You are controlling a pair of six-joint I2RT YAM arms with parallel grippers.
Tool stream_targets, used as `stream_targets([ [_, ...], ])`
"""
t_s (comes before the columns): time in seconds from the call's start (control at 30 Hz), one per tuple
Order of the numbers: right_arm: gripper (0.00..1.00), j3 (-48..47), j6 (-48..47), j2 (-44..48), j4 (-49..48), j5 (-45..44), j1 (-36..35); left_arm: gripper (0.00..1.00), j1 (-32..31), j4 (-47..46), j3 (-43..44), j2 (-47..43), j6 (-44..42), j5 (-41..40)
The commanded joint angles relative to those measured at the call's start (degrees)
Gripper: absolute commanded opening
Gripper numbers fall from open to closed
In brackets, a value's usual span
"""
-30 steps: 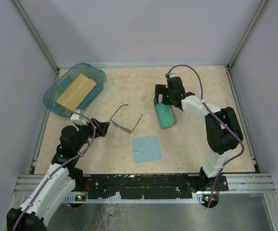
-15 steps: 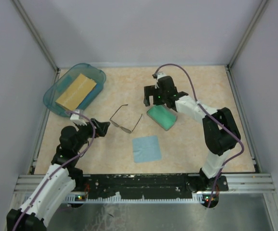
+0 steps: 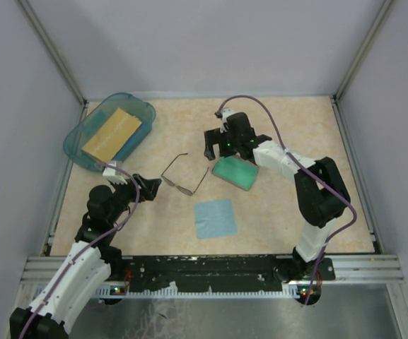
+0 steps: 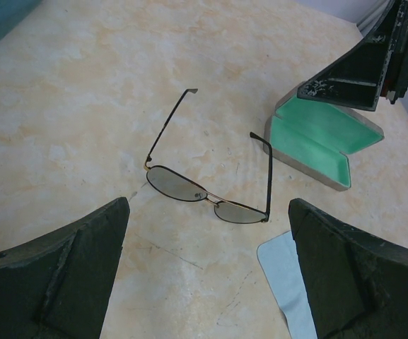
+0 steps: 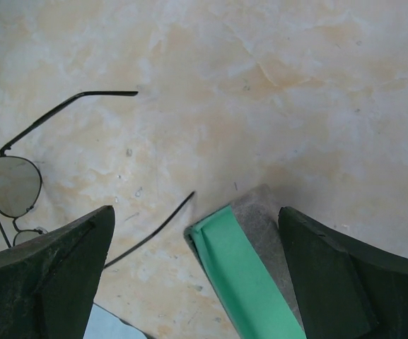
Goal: Organize the sunglasses
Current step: Adjust the sunglasses case at the center of the board.
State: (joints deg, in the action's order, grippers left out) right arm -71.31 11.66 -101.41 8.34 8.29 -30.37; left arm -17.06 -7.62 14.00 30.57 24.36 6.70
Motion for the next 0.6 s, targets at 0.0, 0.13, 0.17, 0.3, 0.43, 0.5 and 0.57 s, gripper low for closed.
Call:
stream_targets([
  [0.0, 0.99, -3.98, -1.46, -1.92, 0.00, 2.26, -2.18, 1.00, -0.26, -0.01, 1.27, -0.75, -0.19, 0.67],
  [0.13, 0.99, -3.88, -1.71, -2.01, 0.09, 2.67, -2.91, 1.00, -0.26, 0.43, 1.47, -1.37, -0.17, 0.59],
  [0.17, 0.99, -3.80, -1.73, -1.98, 0.06, 2.77, -3.06, 1.00, -0.24, 0.51, 1.47, -1.45, -0.19, 0.59],
  [0.3, 0.99, -3.36, -1.86, -1.42, 0.09, 2.93, -3.69, 1.00, -0.26, 0.57, 1.47, -1.60, -0.08, 0.94],
  [0.43, 0.99, -2.83, -1.93, -0.70, -0.04, 3.32, -4.27, 1.00, -0.21, 0.50, 1.47, -1.51, -0.01, 1.24],
  [0.5, 0.99, -2.72, -2.07, -0.47, 0.20, 3.43, -4.63, 1.00, -0.21, 0.58, 1.46, -1.47, 0.06, 1.42],
  [0.57, 0.99, -2.70, -2.29, -0.31, 0.32, 3.76, -4.93, 1.00, -0.24, 0.55, 1.46, -1.55, 0.07, 1.58],
])
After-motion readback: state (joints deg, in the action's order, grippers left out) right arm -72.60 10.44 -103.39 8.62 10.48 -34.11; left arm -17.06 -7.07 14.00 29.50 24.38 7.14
